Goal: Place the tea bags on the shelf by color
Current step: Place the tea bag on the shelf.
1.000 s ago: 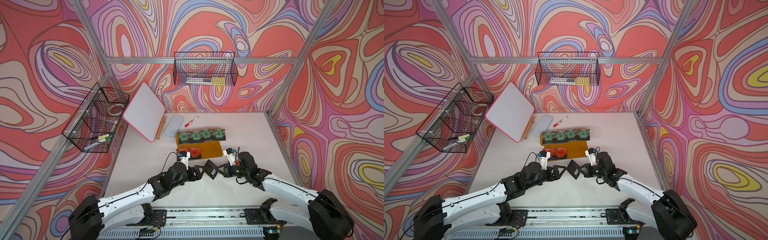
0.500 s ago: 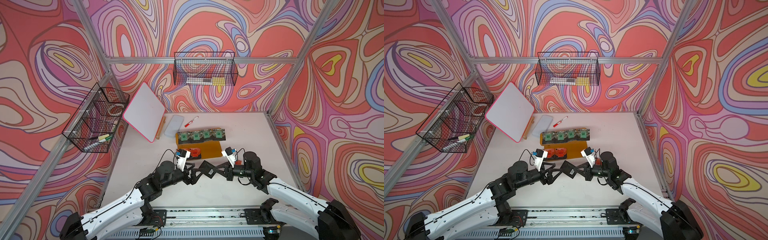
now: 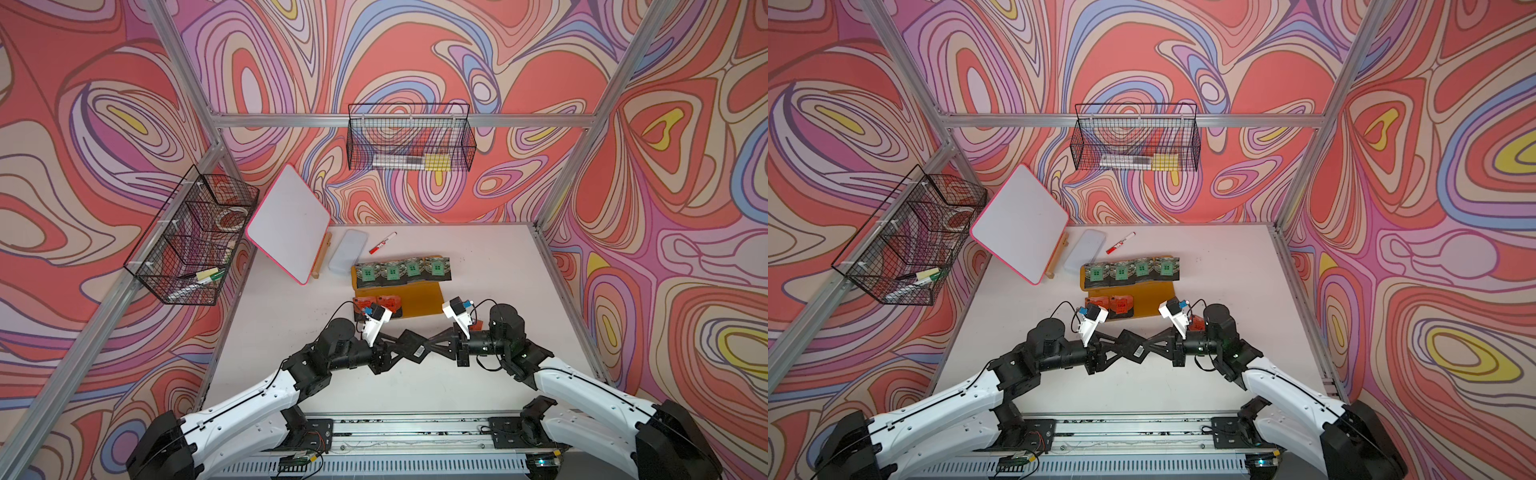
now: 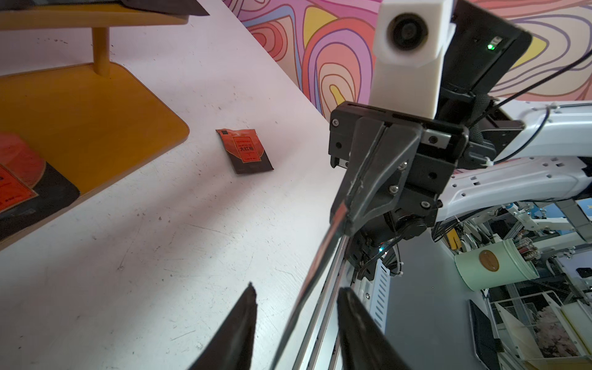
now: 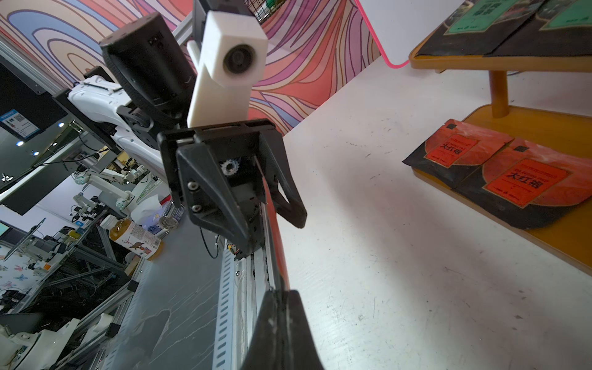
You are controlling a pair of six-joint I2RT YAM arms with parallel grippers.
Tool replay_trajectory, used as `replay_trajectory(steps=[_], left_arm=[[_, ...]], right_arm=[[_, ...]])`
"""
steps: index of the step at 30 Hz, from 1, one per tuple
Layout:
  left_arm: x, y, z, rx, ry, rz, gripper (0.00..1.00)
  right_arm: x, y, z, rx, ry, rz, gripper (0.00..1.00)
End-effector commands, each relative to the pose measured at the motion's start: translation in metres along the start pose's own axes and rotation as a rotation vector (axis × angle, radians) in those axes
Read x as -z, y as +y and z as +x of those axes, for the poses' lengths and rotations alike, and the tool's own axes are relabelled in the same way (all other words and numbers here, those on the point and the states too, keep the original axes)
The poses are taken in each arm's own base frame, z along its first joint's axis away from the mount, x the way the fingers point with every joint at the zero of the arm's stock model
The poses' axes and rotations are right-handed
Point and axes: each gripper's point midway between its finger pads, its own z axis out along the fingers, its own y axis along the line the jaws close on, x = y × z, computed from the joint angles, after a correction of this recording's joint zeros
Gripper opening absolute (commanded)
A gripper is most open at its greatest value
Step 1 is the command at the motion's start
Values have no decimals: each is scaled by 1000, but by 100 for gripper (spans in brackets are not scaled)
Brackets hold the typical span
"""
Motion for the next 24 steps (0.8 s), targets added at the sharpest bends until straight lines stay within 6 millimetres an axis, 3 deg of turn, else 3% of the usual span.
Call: replay_trajectory(steps=[1, 5, 8, 10, 14, 18, 24], left_arm=[[1, -14, -18, -51, -40, 48, 23], [3, -13, -17, -59, -46, 44, 10], [5, -13, -15, -77, -42, 41, 0], [7, -14, -13, -105, -35, 49, 0], [13, -19, -10, -177, -26, 66, 0], [20, -30, -7, -258, -25, 106, 0], [26, -43, -2, -331, 4, 169, 0]], right_arm=[[-1, 6, -2, 15, 8, -27, 0], [-1, 5, -1, 7, 22, -21, 7], [-1, 2, 0, -4, 30, 0, 26], [-1, -3, -1, 0, 34, 31, 41], [2, -6, -3, 58, 16, 68, 51], [8, 7, -10, 200, -54, 36, 54], [19, 42, -16, 434, -169, -92, 72]])
